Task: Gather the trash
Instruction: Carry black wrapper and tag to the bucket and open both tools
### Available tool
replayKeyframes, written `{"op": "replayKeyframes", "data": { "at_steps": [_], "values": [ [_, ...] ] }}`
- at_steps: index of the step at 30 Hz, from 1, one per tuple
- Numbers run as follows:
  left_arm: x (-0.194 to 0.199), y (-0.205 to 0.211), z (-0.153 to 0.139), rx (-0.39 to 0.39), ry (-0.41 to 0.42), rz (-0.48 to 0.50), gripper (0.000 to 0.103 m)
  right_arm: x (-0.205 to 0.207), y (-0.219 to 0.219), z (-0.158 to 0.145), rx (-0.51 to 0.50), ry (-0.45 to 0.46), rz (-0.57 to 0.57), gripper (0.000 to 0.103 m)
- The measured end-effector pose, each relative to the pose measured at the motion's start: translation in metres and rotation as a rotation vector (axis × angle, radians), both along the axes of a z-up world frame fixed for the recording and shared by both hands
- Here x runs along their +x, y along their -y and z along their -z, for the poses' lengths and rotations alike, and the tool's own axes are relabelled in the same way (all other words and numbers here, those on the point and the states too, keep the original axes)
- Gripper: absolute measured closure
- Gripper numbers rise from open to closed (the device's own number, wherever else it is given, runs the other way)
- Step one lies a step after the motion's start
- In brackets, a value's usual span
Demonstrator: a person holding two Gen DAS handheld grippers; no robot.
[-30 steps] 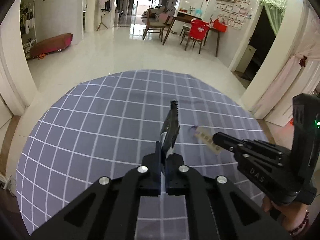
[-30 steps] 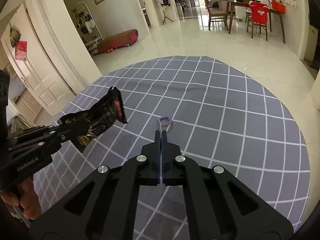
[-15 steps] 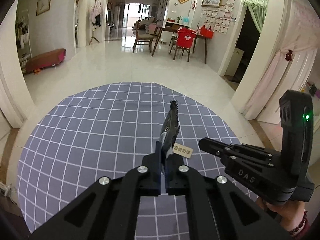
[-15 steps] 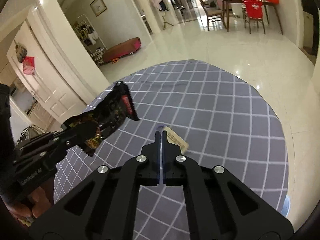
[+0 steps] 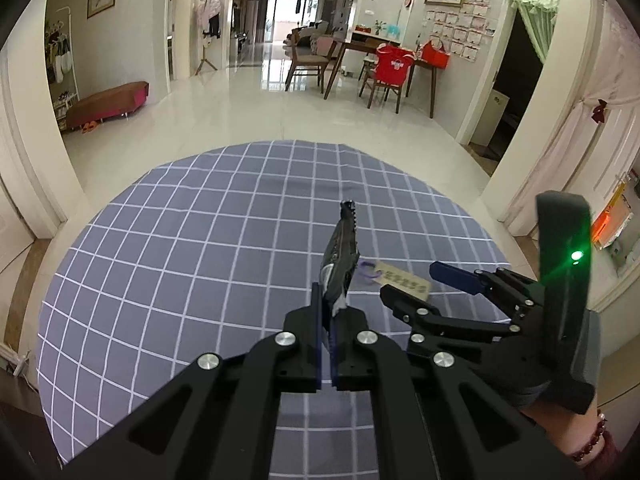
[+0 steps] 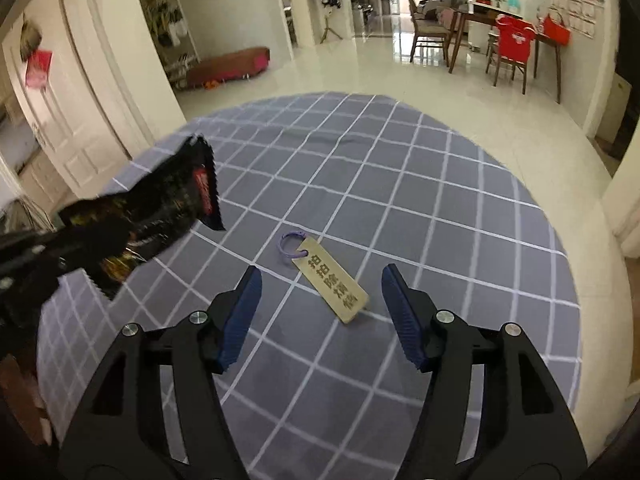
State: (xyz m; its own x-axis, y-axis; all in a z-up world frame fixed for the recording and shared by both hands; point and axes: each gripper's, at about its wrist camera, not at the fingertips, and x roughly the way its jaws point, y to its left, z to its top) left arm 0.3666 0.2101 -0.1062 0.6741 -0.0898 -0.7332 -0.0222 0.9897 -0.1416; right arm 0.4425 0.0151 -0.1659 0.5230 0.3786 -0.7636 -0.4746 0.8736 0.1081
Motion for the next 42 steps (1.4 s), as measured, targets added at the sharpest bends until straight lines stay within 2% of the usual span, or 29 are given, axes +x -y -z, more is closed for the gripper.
{"op": "replayKeyframes", "data": {
  "at_steps": [2,3,6,7,8,10,14,20,23,27,28,34,38,42],
  "values": [
    [0.007,-0.005,0.004,-0.001,-0.008,-0.004,0.101,0.001,-0.006,0.004,-0.048,0.011,-0.023,0.052],
    [0.008,-0.007,0.005,-0.001,-0.010,-0.005,0.101,0.000,-0.009,0.004,-0.064,0.016,-0.038,0.081],
    [0.009,-0.010,0.009,-0.008,-0.019,-0.005,0.101,-0.004,-0.013,0.005,-0.104,0.031,-0.060,0.088],
    [0.009,-0.009,0.010,-0.011,-0.020,-0.003,0.101,-0.004,-0.011,0.005,-0.084,0.016,-0.069,0.100],
    [0.009,-0.009,0.010,-0.013,-0.019,-0.001,0.101,-0.006,-0.009,0.005,-0.067,0.004,-0.071,0.102],
    [0.006,-0.006,0.008,-0.019,-0.017,0.003,0.101,-0.012,-0.006,0.004,-0.072,0.025,-0.063,0.102],
    [-0.002,0.002,0.003,-0.028,-0.007,0.013,0.101,-0.025,0.011,-0.003,-0.015,0.034,-0.051,0.103],
    [-0.021,0.031,-0.015,-0.033,0.031,0.059,0.101,-0.052,0.050,-0.038,0.113,0.064,-0.017,0.103],
    [-0.034,0.051,-0.025,-0.032,0.061,0.092,0.101,-0.074,0.079,-0.052,0.171,0.087,0.010,0.103],
    [-0.057,0.099,-0.037,0.035,0.122,0.150,0.101,-0.107,0.126,-0.062,0.239,0.121,0.060,0.103],
    [-0.062,0.110,-0.036,0.028,0.124,0.173,0.101,-0.114,0.139,-0.062,0.257,0.125,0.075,0.103],
    [-0.083,0.191,-0.027,0.004,0.118,0.316,0.101,-0.169,0.232,-0.052,0.365,0.163,0.225,0.102],
    [-0.093,0.249,-0.013,0.006,0.096,0.418,0.101,-0.198,0.296,-0.028,0.426,0.153,0.368,0.102],
    [-0.096,0.306,0.012,0.002,0.052,0.511,0.101,-0.215,0.342,0.001,0.427,0.133,0.488,0.102]
  ]
}}
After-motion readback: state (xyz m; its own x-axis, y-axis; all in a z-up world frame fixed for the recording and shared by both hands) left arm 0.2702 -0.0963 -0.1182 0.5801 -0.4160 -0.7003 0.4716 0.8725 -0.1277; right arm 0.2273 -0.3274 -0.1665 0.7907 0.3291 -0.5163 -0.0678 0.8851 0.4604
